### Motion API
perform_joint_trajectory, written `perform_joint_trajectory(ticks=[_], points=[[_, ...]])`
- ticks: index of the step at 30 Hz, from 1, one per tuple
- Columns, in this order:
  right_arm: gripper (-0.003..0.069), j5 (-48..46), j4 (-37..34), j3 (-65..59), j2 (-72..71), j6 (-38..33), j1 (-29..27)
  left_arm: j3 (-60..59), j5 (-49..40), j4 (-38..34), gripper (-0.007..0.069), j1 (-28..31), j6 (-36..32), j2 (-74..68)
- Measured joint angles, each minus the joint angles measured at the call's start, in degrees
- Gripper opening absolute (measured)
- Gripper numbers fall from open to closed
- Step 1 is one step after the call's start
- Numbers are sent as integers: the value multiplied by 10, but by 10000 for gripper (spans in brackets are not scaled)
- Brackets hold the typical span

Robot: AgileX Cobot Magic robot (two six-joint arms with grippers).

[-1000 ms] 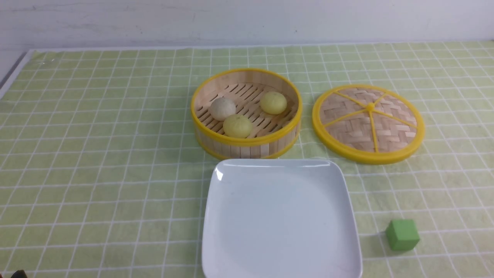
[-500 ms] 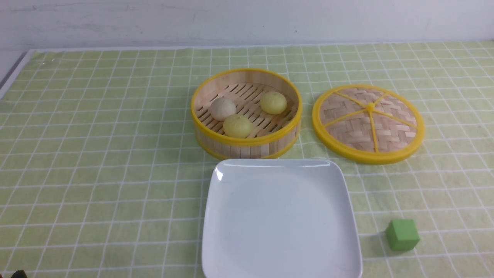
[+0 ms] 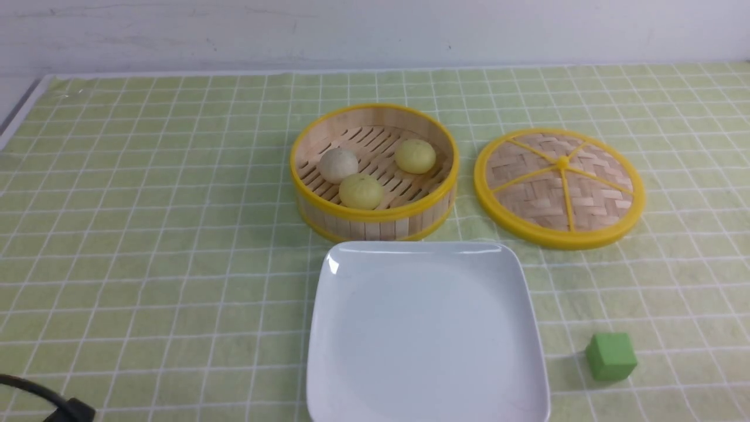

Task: Put the steamed buns into the plate on the green tablecloth.
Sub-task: 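Reach toward a bun in the bamboo steamer with the right gripper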

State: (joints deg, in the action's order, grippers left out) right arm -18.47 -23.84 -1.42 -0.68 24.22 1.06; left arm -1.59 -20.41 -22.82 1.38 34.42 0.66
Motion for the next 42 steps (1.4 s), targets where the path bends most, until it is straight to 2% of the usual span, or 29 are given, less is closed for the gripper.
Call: perform_joint_trajectory(ticks=[3, 8, 14, 15, 17, 18, 19, 21, 23, 24, 26, 27, 30, 32, 34, 35, 36, 37, 40, 41, 42], points=[[240, 5, -33, 0, 0, 15, 0, 0, 2, -89, 241, 0, 70, 0], [240, 35, -42, 0, 0, 18, 0, 0, 26, -126, 241, 0, 100, 0], [229, 64, -30, 31, 0, -8, 0, 0, 102, -125, 238, 0, 92, 0], [211, 62, -21, 47, 1, -22, 0, 1, 113, -123, 232, 0, 86, 0], [128, 43, 31, 121, 33, -62, 0, 44, 102, -88, 188, 0, 19, 0], [120, 40, 36, 121, 37, -65, 0, 50, 102, -88, 183, 0, 19, 0], [53, 12, 81, 171, 68, -86, 0, 92, 73, -64, 148, 0, -24, -3], [-7, -44, 139, 235, 130, -100, 0, 161, 7, -23, 91, 0, -82, -38], [-12, -98, 178, 275, 191, -101, 0, 209, -87, 9, 34, 0, -110, -93], [-12, -113, 181, 284, 206, -101, 0, 214, -87, 13, 34, 0, -110, -100], [-12, -212, 194, 327, 309, -98, 0, 265, -220, 52, 2, 0, -125, -202], [-10, -244, 188, 336, 342, -102, 0, 279, -255, 61, 2, 0, -133, -241], [-8, -292, 135, 342, 449, -153, 0, 303, -300, 72, 2, 0, -178, -332], [-8, -300, 54, 347, 530, -242, 0, 315, -301, 64, 2, 0, -231, -374], [-6, -303, 17, 351, 554, -291, 0, 316, -299, 57, 2, 0, -247, -388], [-1, -305, -63, 363, 600, -363, 0, 318, -293, 37, 2, 0, -277, -405], [1, -305, -84, 367, 612, -393, 0, 318, -292, 34, 2, 0, -280, -409], [15, -307, -163, 385, 656, -461, 4, 319, -283, 16, 2, 0, -299, -422], [64, -300, -262, 420, 723, -566, 28, 320, -269, -5, 2, 0, -325, -438], [103, -293, -292, 439, 752, -603, 51, 320, -267, -9, 3, 0, -333, -443], [103, -291, -299, 443, 762, -608, 55, 320, -267, -9, 3, 0, -334, -443]])
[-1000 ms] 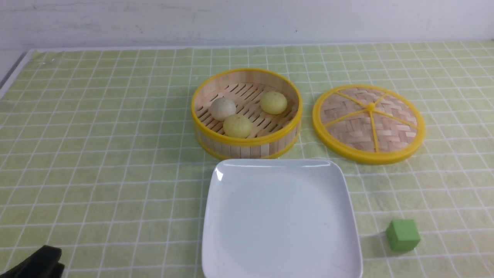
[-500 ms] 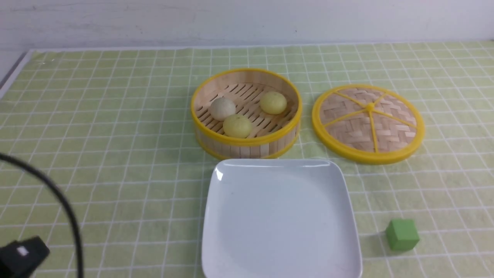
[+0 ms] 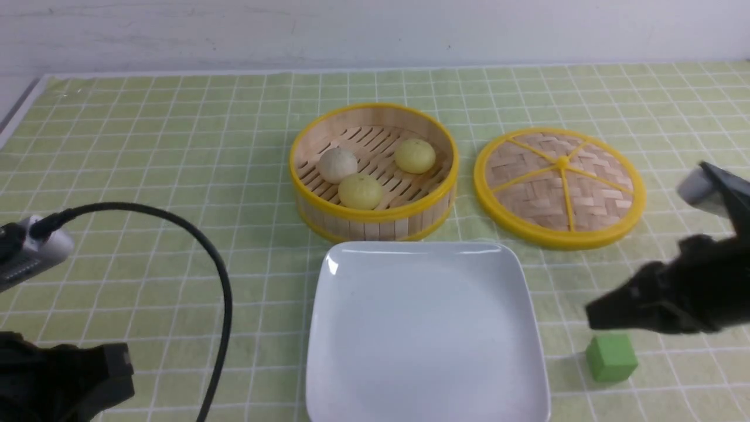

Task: Put the steamed buns into the plate on the green tablecloth.
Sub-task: 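Reach toward a bun in the bamboo steamer with the right gripper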

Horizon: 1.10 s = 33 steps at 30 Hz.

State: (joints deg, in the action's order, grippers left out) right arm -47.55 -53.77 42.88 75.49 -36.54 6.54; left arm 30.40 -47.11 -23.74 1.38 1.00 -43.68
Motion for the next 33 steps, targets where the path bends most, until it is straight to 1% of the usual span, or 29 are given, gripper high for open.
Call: perform_joint_trajectory(ticks=[1, 2, 3, 5, 7, 9, 11, 12, 17, 18, 20, 24, 29, 32, 33], points=[[153, 14, -14, 32, 33, -22, 28, 0, 2, -1, 6, 0, -4, -3], [179, 24, -16, 51, 52, -30, 48, 0, 3, -1, 10, 0, -6, -4], [223, 37, -11, 84, 86, -32, 70, 0, 5, -1, 17, 0, -10, -4], [265, 53, 9, 136, 120, -27, 94, 0, 7, -2, 29, 0, -10, -4], [304, 70, 53, 218, 174, -9, 117, 0, 9, 0, 52, 0, -10, -4], [328, 81, 113, 302, 226, 13, 130, 0, 10, 8, 85, 0, -10, -4], [344, 86, 156, 362, 264, 42, 138, 0, 10, 15, 118, 0, -10, -4], [348, 88, 169, 390, 283, 56, 141, 0, 10, 17, 131, 0, -10, -4], [379, 91, 250, 551, 402, 141, 150, 0, 10, 20, 249, 0, -10, -4], [380, 91, 252, 557, 406, 141, 150, 0, 10, 20, 253, 0, -10, -4], [388, 92, 286, 627, 468, 178, 150, 0, 11, 21, 299, 0, -10, -4], [390, 93, 313, 694, 534, 195, 150, 0, 12, 22, 315, 0, -10, -4], [379, 107, 318, 726, 575, 197, 150, 0, 13, 22, 317, 0, -10, -4], [299, 120, 318, 730, 590, 197, 151, 0, 13, 22, 317, 0, -10, -4], [232, 111, 318, 731, 590, 197, 151, 0, 14, 22, 317, 0, -10, -4]])
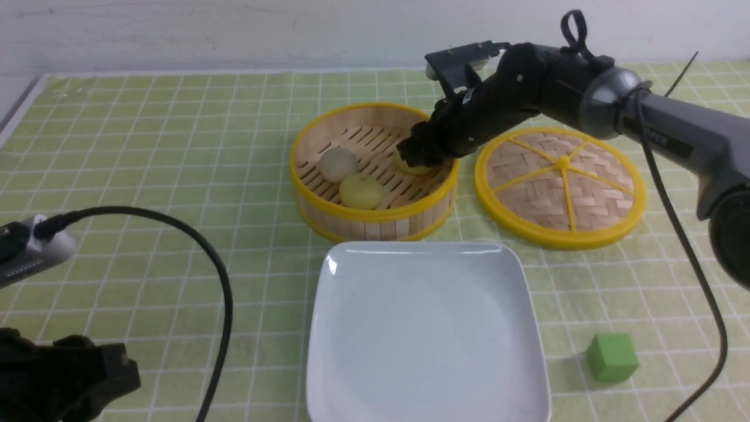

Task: Put the steamed buns into the plate on the green tablecloth.
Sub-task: 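Reach toward a bun in the bamboo steamer with the right gripper, then move the steamed bun from the bamboo steamer onto the white plate with the right gripper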

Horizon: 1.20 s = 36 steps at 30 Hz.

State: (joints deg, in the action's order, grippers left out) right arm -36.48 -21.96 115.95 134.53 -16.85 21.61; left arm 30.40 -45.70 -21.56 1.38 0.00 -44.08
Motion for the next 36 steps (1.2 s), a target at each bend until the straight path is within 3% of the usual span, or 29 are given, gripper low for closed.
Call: perform_joint_trajectory(ticks=[2, 3, 4, 7, 15, 16, 19, 24, 30, 36], points=[[172, -10, 1, 2, 0, 0, 0, 0, 0, 1, 317, 0, 0, 0], [69, -28, 2, 7, -1, -2, 0, 0, 0, 1, 317, 0, 0, 0], [29, -40, 2, 10, -2, -4, 0, 0, 0, 1, 317, 0, 0, 0], [12, -65, 4, 15, -15, -6, 0, 0, 0, 2, 317, 0, 0, 0], [15, -247, 17, 21, -179, -9, -1, 0, 8, 13, 317, 0, 0, 0], [15, -308, 17, 23, -214, -9, -1, 0, 14, 16, 317, 0, 0, 0], [15, -345, 18, 17, -257, 4, -1, 0, 31, 18, 317, 0, 0, 0], [15, -346, 17, -45, -290, 29, -1, 0, 43, 25, 317, 0, 0, 0], [18, -330, 0, -220, -291, 39, 2, 0, 43, 29, 317, 0, 0, 0], [43, -164, 2, -320, -239, 41, 24, 0, 45, 30, 317, 0, 0, 0]])
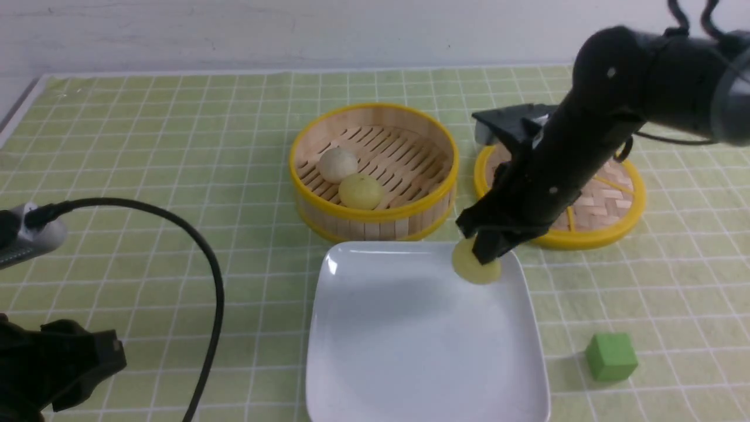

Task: Put the steamed buns into the plate on the green tablecloth.
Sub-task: 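Move the steamed bun from the bamboo steamer onto the white plate with the right gripper, then reach into the bamboo steamer and grasp a bun with the left gripper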

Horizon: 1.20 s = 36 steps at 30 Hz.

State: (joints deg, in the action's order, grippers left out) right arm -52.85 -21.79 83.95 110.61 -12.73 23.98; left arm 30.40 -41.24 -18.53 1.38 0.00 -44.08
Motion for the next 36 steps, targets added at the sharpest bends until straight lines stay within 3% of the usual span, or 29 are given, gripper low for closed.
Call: perform_joint_trajectory(ticks=[2, 4, 9, 10, 12, 13, 16, 19, 22, 23, 24, 25, 27, 30, 36], points=[[61, 17, 0, -3, 14, 3, 9, 0, 0, 0, 317, 0, 0, 0], [123, 28, 0, -3, 30, 13, 24, 0, 0, 0, 317, 0, 0, 0], [380, -10, 35, 18, 35, 26, 37, 0, -19, 1, 300, 0, 0, 0], [393, -10, 37, 22, 35, 26, 37, 0, -20, 2, 298, 0, 0, 0], [547, -103, 81, 78, 34, 49, 34, 0, -25, 3, 282, 0, 0, 0], [583, -133, 96, 107, 34, 58, 33, 0, -25, 3, 276, 0, 0, 0], [603, -156, 125, 153, 22, 92, 28, 0, -24, 2, 263, 0, 4, 0], [454, -168, 153, 165, -25, 166, 20, 0, -24, 1, 226, 0, 10, 0], [176, -170, 171, 126, -78, 168, 17, 0, -38, 0, 164, 0, 24, -1], [157, -170, 174, 118, -86, 167, 17, 0, -39, 0, 158, 0, 25, -1], [52, -172, 186, 84, -114, 164, 16, 5, -49, 0, 112, 0, 32, -7], [11, -172, 190, 62, -136, 164, 16, 12, -57, -1, 75, 0, 35, -15], [-13, -174, 197, 8, -177, 164, 16, 32, -78, -12, 20, 0, 38, -39], [-15, -175, 199, -67, -234, 164, 16, 60, -112, -45, 2, 0, 37, -81], [-15, -140, 218, -271, -353, 165, 16, 132, -138, -180, 9, 0, -69, -229]])
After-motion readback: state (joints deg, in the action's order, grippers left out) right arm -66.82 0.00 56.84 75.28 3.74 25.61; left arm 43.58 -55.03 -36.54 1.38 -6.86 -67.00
